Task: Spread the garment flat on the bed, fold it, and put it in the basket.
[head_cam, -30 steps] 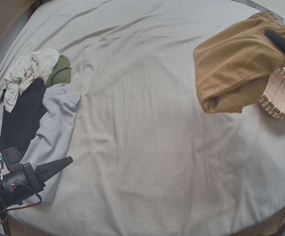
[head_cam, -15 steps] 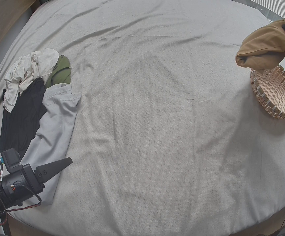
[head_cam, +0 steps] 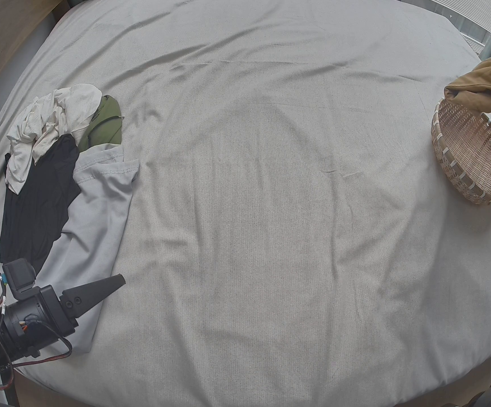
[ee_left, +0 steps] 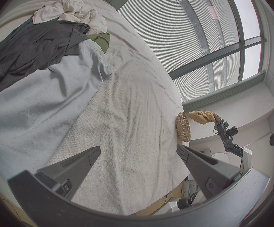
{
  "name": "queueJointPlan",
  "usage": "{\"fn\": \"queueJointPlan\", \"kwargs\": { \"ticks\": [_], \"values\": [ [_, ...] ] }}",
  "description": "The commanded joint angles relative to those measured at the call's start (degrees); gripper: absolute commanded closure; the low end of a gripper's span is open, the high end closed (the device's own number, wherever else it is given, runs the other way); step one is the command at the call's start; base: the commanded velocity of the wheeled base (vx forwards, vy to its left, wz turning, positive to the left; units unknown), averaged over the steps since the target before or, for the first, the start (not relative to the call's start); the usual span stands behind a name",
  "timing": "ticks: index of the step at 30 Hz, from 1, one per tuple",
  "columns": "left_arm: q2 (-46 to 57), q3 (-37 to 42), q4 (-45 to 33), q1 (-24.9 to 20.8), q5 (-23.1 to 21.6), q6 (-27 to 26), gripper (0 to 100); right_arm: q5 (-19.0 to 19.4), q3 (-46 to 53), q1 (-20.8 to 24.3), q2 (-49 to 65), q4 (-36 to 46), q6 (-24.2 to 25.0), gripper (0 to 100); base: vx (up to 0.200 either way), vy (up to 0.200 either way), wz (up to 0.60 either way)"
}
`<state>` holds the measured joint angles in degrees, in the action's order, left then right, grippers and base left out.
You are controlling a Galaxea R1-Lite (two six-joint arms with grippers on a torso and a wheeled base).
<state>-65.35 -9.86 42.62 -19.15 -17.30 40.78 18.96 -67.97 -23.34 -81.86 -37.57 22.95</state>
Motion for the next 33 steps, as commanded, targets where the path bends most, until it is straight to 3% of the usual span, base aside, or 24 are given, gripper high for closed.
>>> {"fn": "queueJointPlan", "kwargs": {
  "ticks": [1, 19, 24, 25, 33],
  "values": [
    [-0.04, 0.02, 0.01, -0.01, -0.02, 0.0, 0, 0.03, -1.11, -1.26, -3.31, -0.22, -0.54, 100, 0.0, 0.0, 0.0],
    [-0.21, 0.46, 0.27, -0.01, -0.02, 0.0, 0, 0.38, -0.67, -3.11, -7.35, -0.57, -1.07, 100, 0.0, 0.0, 0.0],
    [-0.04, 1.25, 0.36, -0.01, -0.02, 0.18, 0, 1.26, 5.4, -5.92, -7.88, -0.92, -5.29, 100, 0.0, 0.0, 0.0],
    [-0.04, 1.25, 0.36, -0.01, -0.02, 0.36, 0, 2.05, 6.98, -6.19, -7.79, -1.8, -5.46, 0, 0.0, 0.0, 0.0],
    [1.19, 1.51, 0.8, -0.01, -0.02, 0.79, 0, 6.0, 17.44, -7.77, -3.57, -8.31, -5.64, 0, 0.0, 0.0, 0.0]
  ]
}}
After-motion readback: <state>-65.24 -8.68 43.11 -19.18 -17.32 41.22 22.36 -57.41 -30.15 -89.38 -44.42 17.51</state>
